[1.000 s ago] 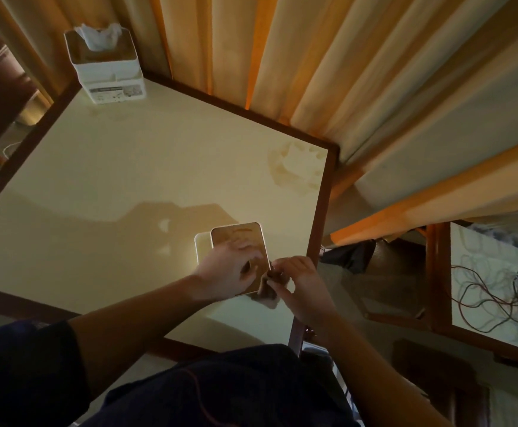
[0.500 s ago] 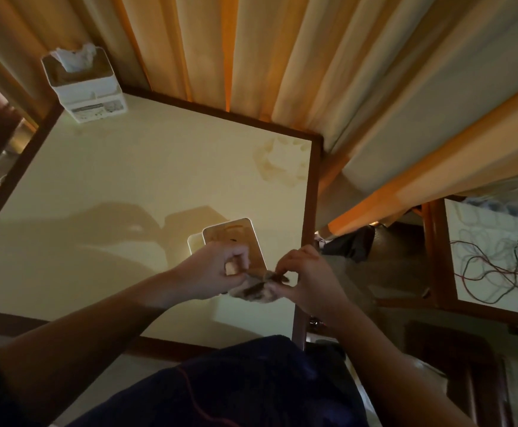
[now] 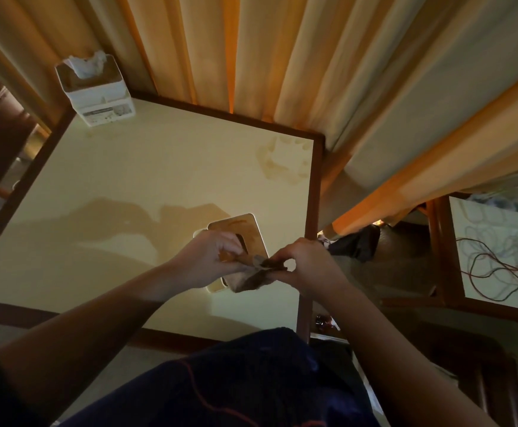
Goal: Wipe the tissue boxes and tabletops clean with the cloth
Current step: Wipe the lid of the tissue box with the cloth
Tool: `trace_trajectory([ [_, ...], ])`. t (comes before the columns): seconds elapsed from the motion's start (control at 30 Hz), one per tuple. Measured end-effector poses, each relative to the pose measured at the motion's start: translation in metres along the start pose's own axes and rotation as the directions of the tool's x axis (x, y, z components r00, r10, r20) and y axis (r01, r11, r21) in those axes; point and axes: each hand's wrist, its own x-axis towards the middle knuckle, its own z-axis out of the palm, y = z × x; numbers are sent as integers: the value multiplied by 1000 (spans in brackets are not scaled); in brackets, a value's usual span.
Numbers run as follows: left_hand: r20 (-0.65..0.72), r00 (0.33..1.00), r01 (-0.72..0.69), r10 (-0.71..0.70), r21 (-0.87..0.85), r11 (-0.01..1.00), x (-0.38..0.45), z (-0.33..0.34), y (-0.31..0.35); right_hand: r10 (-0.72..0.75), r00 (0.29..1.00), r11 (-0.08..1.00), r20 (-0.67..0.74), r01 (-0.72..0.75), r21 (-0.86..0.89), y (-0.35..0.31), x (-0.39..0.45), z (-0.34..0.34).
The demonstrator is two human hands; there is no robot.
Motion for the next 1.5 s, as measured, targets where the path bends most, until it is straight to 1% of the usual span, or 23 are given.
trace_trajectory([
  [0.1, -22, 997, 76, -76, -25, 997, -4, 4, -7, 53, 999, 999, 10, -53, 1, 2, -4, -6],
  [0.2, -12, 983, 180, -182, -105, 978, -9, 12, -12, 110, 993, 991, 42, -113, 74, 5, -6, -12],
  [0.3, 73, 964, 267, -257, -192, 945, -13, 21, -16, 163, 979, 973, 124, -180, 141, 12, -2, -17],
  [0.43, 188, 910, 400, -370, -155, 903, -4, 43, -23, 249, 943, 952, 223, -281, 125, 31, 11, -19],
  [0.5, 162, 893, 438, -419, -110, 892, 4, 53, -23, 286, 933, 942, 217, -315, 114, 38, 20, -15],
  [0.57, 80, 877, 479, -473, -76, 875, 13, 61, -22, 299, 939, 945, 170, -317, 85, 43, 28, -5],
  [0.63, 12, 863, 505, -505, -6, 863, 20, 66, -24, 308, 943, 946, 125, -318, 68, 43, 32, 7],
  [0.67, -20, 866, 500, -499, 53, 865, 22, 68, -24, 315, 945, 946, 84, -320, 50, 41, 31, 14],
  [0.7, -60, 872, 489, -485, 129, 863, 24, 70, -25, 310, 951, 951, 14, -310, 13, 39, 29, 21],
  [0.73, -107, 877, 481, -469, 212, 851, 26, 71, -27, 278, 958, 959, -71, -280, -30, 36, 26, 27],
  [0.77, -146, 879, 477, -454, 279, 833, 27, 71, -28, 212, 968, 974, -137, -221, -57, 33, 24, 33],
  [0.8, -174, 880, 474, -441, 314, 822, 26, 71, -29, 140, 979, 987, -146, -151, -62, 29, 21, 38],
  [0.9, -261, 878, 469, -401, 309, 827, 20, 66, -34, -30, 999, 993, -17, 28, -119, 17, 11, 53],
  [0.97, -381, 879, 426, -287, 358, 831, 15, 61, -39, -74, 996, 986, -40, 67, -153, 15, 5, 62],
  [1.0, -427, 877, 407, -220, 415, 814, 14, 60, -44, -70, 995, 983, -65, 58, -176, 14, 3, 64],
  [1.03, -446, 875, 406, -187, 468, 785, 14, 59, -50, -67, 995, 979, -79, 51, -196, 12, 3, 65],
  [1.07, -441, 877, 413, -191, 488, 769, 16, 58, -54, -54, 996, 978, -72, 38, -205, 10, 5, 64],
  [1.17, -394, 885, 426, -249, 467, 775, 25, 58, -66, -26, 999, 978, -22, 21, -209, 0, 15, 59],
  [1.23, -376, 892, 415, -250, 465, 782, 34, 62, -72, -2, 1000, 972, 5, 3, -233, -5, 27, 57],
  [1.37, -411, 877, 423, -250, 411, 807, 46, 67, -78, 54, 999, 959, -9, -54, -279, -12, 59, 47],
  [1.5, -424, 882, 393, -205, 423, 816, 47, 70, -85, 131, 991, 937, -9, -126, -327, -23, 96, 32],
])
